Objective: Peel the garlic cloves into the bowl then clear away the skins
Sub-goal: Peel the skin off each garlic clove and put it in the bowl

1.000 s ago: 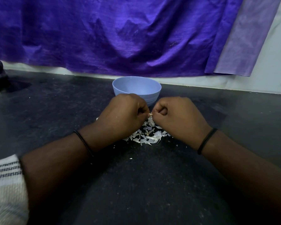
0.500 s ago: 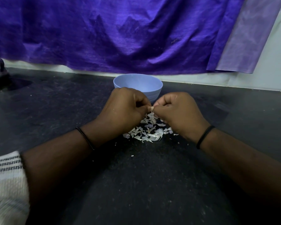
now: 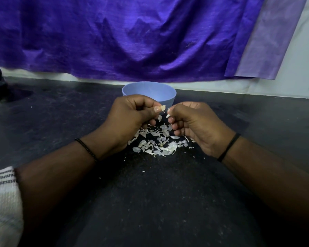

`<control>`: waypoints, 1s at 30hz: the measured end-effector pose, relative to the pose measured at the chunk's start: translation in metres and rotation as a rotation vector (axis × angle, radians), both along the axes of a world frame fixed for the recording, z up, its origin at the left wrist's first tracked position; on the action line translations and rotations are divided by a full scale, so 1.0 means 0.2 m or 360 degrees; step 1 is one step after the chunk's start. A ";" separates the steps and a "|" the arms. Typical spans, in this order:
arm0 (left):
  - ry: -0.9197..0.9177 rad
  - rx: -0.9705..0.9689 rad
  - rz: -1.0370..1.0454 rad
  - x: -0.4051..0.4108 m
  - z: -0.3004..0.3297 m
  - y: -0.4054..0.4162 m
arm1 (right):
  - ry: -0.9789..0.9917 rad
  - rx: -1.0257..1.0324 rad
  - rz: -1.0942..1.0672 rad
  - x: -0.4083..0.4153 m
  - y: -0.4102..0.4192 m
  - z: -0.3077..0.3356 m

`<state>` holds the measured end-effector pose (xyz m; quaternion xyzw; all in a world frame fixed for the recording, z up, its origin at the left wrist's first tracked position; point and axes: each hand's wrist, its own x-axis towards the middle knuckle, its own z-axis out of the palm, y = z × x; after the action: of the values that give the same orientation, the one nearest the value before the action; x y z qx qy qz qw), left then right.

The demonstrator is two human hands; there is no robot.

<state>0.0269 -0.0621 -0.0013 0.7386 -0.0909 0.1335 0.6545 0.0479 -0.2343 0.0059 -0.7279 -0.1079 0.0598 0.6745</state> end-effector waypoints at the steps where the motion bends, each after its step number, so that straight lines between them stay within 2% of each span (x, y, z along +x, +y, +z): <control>1: 0.0007 -0.0011 -0.0003 0.00 0.00 0.00 | -0.0032 -0.0060 0.0010 0.00 0.00 0.00; 4: 0.0014 -0.0002 0.0026 0.00 0.00 0.00 | -0.0163 -0.0184 0.0016 -0.01 0.00 -0.01; 8: -0.0025 0.0044 0.0057 0.00 0.00 0.01 | -0.0332 -0.0188 -0.0029 -0.02 0.01 -0.02; 13: -0.0132 0.0317 0.0081 0.00 -0.01 0.01 | -0.0330 -0.0064 -0.0054 -0.02 0.02 -0.02; 18: -0.0211 0.0566 0.0160 0.01 -0.02 0.02 | -0.0444 -0.0079 -0.0138 -0.01 0.03 -0.02; 30: -0.0258 0.0440 0.0207 0.01 -0.02 0.02 | -0.0563 -0.0183 -0.0068 0.00 0.02 -0.04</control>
<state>0.0295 -0.0584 -0.0044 0.8128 -0.1128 0.2210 0.5271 0.0470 -0.2308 -0.0016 -0.7667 -0.2056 -0.0774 0.6033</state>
